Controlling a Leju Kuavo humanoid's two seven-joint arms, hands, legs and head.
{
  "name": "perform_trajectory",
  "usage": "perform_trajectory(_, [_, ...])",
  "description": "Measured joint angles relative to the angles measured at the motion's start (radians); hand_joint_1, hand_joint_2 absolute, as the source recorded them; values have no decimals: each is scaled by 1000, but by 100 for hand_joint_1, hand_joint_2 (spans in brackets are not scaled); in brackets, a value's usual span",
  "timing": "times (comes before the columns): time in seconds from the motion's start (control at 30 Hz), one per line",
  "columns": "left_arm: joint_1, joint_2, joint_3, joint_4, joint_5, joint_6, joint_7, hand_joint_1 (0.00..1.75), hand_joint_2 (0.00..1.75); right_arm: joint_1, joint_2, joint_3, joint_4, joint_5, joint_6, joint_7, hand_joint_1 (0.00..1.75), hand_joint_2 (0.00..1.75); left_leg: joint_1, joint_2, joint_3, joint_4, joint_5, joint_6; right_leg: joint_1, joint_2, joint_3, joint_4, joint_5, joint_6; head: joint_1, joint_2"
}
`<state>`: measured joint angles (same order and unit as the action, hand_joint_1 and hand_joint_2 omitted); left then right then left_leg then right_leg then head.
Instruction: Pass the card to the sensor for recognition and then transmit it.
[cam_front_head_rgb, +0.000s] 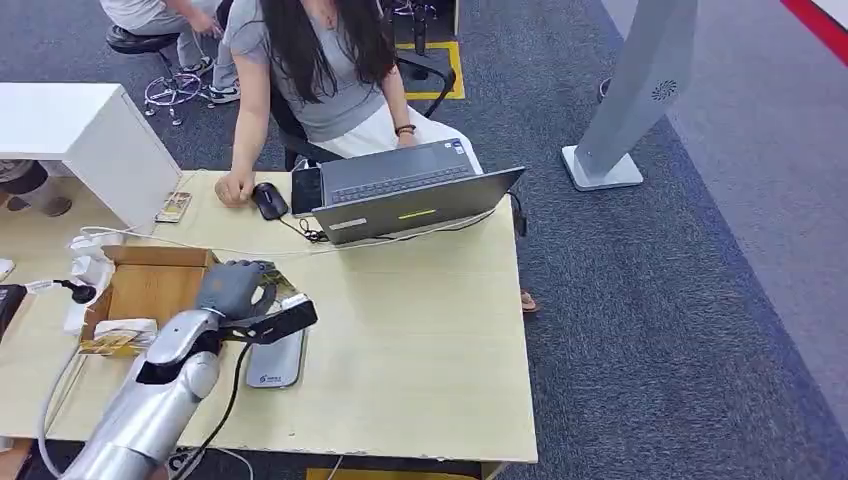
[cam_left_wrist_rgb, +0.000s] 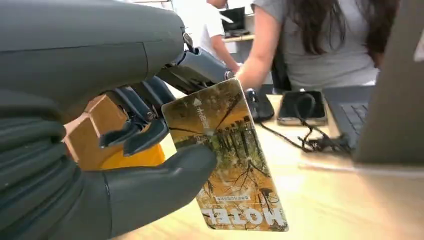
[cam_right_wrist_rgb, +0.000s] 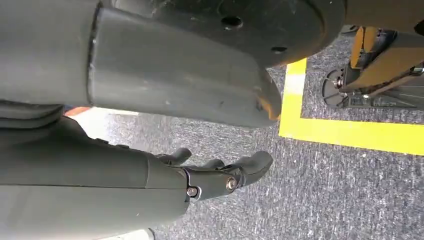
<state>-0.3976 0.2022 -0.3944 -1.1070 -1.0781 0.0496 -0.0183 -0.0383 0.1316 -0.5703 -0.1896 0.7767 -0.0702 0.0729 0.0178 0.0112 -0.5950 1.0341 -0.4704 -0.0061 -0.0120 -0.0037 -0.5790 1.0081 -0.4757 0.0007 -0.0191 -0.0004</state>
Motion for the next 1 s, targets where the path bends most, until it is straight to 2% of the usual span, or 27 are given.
perform_trajectory(0.2, [13, 25, -47, -37, 4, -30, 12, 175, 175, 0, 0, -14, 0, 3, -2, 2, 0, 0, 0, 0, 0, 0, 0, 0, 0, 0, 0, 0, 0, 0, 0, 0])
perform_trajectory(0.47, [33, 50, -76, -85, 8, -31, 20, 175, 175, 0, 0, -29, 0, 2, -12, 2, 0, 0, 0, 0, 0, 0, 0, 0, 0, 0, 0, 0, 0, 0, 0, 0])
perform_trajectory(0.73, [120, 76, -77, -244, -63, 22, 56, 175, 175, 0, 2, -55, 0, -6, -19, 4, 0, 0, 0, 0, 0, 0, -1, -1, 0, 0, 0, 0, -1, 1, 0, 0])
perform_trajectory(1.0, [232, 102, -81, -376, -117, 23, 59, 175, 175, 0, 8, -80, 0, -6, -30, 6, 0, 0, 0, 0, -1, 0, -1, 0, 0, 0, 0, 0, -1, 1, 0, 0])
